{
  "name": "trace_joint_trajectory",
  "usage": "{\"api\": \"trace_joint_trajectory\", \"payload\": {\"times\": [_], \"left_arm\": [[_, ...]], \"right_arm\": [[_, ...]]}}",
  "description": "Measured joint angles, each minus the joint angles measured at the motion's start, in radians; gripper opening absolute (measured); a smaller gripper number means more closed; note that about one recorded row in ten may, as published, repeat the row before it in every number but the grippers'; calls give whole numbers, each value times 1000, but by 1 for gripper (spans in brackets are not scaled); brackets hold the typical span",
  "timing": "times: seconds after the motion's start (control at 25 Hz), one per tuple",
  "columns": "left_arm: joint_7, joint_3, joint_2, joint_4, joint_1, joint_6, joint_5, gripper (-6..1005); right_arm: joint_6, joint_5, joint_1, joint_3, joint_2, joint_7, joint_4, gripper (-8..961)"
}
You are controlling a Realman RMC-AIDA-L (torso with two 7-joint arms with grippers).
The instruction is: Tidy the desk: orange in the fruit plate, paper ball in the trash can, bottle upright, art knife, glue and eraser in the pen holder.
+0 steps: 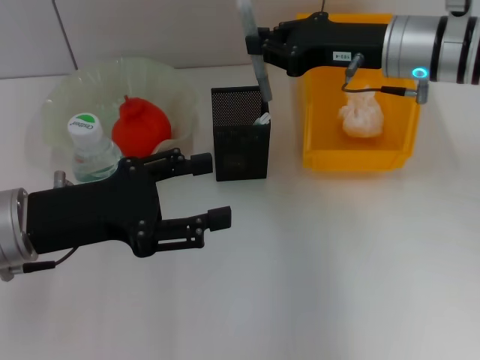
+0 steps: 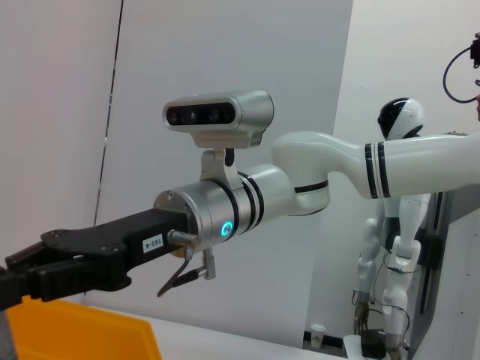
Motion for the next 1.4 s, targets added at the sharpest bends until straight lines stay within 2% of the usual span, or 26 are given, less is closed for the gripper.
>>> {"api": "trace_joint_trajectory", "payload": {"times": [0.4, 0.88, 1.4], "left_arm": [[1, 0, 0, -10, -1, -2, 0, 802], [5, 3, 0, -16, -2, -2, -2, 802], [14, 6, 0, -30, -6, 4, -2, 802]], "right_arm": [[55, -14, 49, -10, 4, -39, 58, 132], [56, -7, 37, 3, 31, -136, 75, 132], [92, -5, 55, 13, 36, -133, 76, 150]]}}
